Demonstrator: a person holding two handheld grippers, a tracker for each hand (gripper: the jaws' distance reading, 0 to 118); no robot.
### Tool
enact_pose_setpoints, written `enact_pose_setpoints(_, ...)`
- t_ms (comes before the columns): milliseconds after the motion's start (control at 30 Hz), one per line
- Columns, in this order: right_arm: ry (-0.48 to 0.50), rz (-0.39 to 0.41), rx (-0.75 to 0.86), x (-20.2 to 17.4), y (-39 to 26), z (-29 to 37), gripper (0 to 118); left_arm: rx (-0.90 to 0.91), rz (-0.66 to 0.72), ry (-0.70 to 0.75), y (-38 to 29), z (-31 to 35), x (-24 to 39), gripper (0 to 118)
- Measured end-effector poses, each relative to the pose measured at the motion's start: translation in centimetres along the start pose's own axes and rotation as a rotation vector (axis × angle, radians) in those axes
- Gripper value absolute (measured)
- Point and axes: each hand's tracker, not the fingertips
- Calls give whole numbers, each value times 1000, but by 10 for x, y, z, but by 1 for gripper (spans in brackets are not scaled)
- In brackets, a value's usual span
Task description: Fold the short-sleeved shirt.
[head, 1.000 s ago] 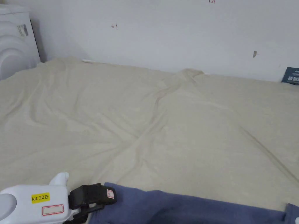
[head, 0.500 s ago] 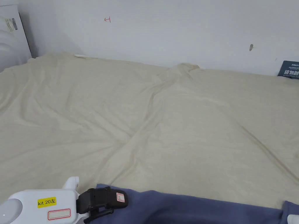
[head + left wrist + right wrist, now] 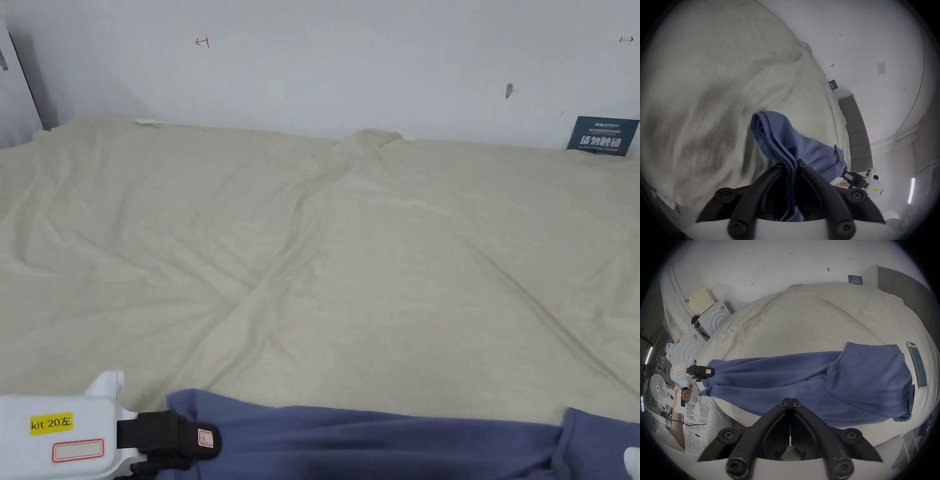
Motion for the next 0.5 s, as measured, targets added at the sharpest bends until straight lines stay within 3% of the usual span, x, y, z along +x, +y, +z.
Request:
enact_pose_setpoints(100, 15, -33, 10, 14, -6, 6, 0, 26, -57, 66, -2, 7, 16, 7)
enact_pose_setpoints(233, 8, -44, 18, 31, -14, 16, 0, 58, -42, 128, -1, 21, 21, 7)
enact_pose_setpoints(367, 40, -106, 47, 50, -18, 30, 0, 95, -19, 182, -9, 30, 35, 7)
enact_pose_setpoints(500, 9, -95, 76, 60, -19, 39, 0, 111, -71, 236, -17, 28, 81, 7)
